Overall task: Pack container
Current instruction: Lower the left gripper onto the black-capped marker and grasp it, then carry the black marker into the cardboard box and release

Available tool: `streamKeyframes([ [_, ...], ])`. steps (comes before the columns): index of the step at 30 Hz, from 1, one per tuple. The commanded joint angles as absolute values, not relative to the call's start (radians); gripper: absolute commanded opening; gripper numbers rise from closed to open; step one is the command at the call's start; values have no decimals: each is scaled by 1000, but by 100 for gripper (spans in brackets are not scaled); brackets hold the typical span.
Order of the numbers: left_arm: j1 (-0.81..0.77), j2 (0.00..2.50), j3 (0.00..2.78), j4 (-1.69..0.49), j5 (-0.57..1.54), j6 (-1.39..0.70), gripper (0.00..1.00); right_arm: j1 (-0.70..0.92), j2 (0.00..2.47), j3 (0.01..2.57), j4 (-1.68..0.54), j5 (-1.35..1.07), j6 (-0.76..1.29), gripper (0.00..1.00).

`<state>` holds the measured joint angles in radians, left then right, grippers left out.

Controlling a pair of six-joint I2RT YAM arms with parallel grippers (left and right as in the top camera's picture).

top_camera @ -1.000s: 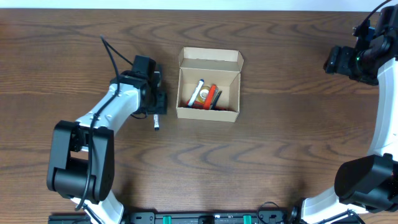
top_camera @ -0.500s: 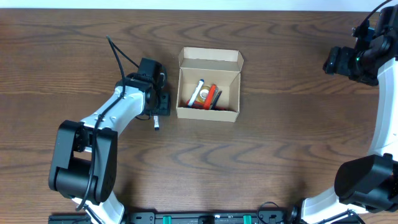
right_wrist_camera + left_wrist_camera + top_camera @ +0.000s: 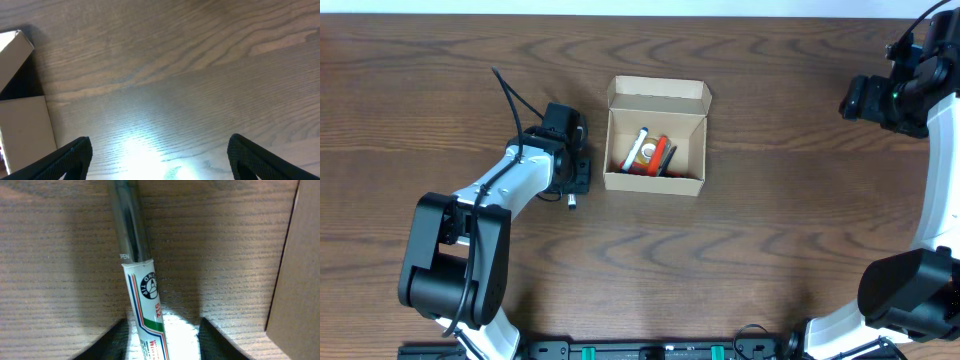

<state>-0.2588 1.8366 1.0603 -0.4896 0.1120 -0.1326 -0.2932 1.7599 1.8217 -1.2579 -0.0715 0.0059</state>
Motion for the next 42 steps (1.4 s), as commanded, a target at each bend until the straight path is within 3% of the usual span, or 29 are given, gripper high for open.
streamKeyframes([
  [1, -256, 1827, 1052, -489, 98, -131, 26, -293, 1753, 1818, -1261, -80, -9, 86],
  [2, -256, 1827, 1052, -488, 98, -131, 18, -293, 1753, 1817, -1261, -79, -9, 86],
  [5, -256, 1827, 1052, -489, 98, -131, 15, -293, 1753, 1817, -1261, -79, -9, 86],
  [7, -256, 1827, 1052, -489, 98, -131, 6, -293, 1753, 1818, -1261, -79, -9, 86],
  [20, -256, 1718, 1263, -651, 88, 6, 6, -293, 1753, 1818, -1262, -79, -9, 86],
  [26, -257, 1614, 1451, -790, 178, 319, 6, -293, 1753, 1817, -1262, -79, -9, 86],
  [33, -262, 1562, 1576, -995, 493, 969, 6, -293, 1753, 1817, -1261, -80, -9, 86],
  [42, -322, 1633, 1576, -975, 509, 1062, 6, -293, 1753, 1817, -1262, -80, -9, 86],
])
